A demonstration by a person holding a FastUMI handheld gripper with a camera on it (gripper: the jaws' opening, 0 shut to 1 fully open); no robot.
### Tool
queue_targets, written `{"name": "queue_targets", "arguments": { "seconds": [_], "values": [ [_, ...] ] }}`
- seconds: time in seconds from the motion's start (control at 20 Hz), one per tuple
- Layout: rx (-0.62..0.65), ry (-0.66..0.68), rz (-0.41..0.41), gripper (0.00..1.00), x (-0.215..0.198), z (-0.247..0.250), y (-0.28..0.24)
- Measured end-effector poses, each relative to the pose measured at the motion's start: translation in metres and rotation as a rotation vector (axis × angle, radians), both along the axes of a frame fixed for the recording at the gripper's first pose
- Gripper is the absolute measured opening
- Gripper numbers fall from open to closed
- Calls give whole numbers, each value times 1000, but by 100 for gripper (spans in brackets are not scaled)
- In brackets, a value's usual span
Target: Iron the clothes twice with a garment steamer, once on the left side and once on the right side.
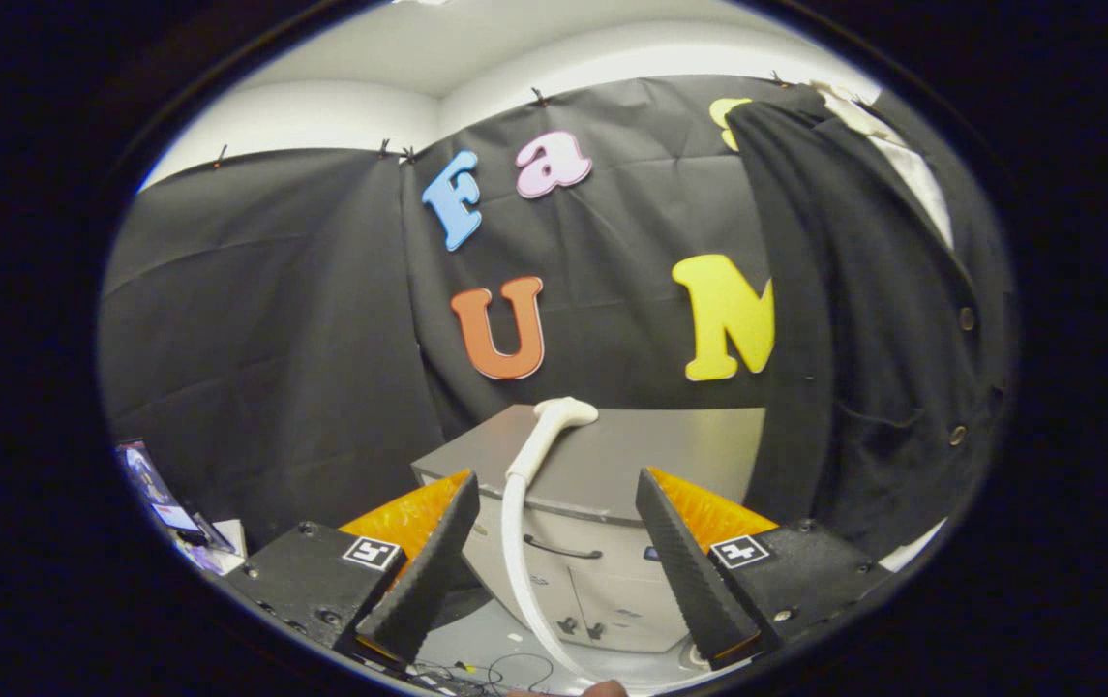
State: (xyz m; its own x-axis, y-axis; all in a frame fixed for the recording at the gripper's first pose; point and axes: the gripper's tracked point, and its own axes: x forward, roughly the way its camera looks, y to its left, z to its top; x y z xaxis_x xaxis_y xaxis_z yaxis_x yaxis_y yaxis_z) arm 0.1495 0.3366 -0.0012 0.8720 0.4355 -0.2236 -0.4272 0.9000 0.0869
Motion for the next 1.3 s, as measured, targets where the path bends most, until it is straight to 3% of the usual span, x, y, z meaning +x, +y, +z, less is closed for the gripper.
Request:
{"name": "queue_targets", "arguments": {
  "seconds": [0.25,0.45,0.7,0.95,1.25,1.3],
  "values": [
    [-26,133,61,100,74,-29,55],
    [-51,280,58,100,128,-63,90],
    [-100,373,-46,99,196,-96,112],
    [-157,406,-119,97,235,-109,128],
    [-206,443,-193,85,250,-124,134],
    [-206,434,-200,80,254,-125,135]
  ]
}}
